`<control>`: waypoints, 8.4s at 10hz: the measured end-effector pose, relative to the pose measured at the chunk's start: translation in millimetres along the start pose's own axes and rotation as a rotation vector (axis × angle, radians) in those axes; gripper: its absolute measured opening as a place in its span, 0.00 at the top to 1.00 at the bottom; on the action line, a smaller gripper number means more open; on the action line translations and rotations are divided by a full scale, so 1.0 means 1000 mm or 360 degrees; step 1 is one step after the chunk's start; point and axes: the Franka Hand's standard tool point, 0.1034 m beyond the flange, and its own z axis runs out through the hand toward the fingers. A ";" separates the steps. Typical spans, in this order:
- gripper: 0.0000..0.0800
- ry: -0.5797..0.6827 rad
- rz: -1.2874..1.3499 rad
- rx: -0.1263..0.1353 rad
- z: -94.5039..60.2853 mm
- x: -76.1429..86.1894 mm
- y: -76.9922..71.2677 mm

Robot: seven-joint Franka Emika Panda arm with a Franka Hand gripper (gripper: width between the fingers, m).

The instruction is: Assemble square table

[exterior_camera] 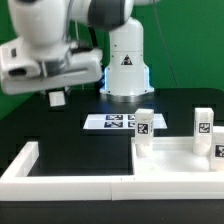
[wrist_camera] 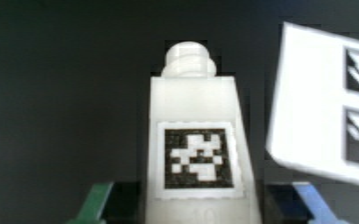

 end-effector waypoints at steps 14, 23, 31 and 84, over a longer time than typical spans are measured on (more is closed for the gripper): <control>0.64 0.1441 0.0154 -0.0190 -0.140 0.076 -0.053; 0.64 0.1533 0.0486 0.0023 -0.188 0.158 -0.122; 0.64 0.1721 0.0733 0.0079 -0.163 0.162 -0.125; 0.51 0.0924 0.0857 0.0405 -0.130 0.206 -0.104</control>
Offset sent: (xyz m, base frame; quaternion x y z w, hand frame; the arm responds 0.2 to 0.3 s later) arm 0.0000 0.0000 0.0000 0.0000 0.1938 0.0000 0.9810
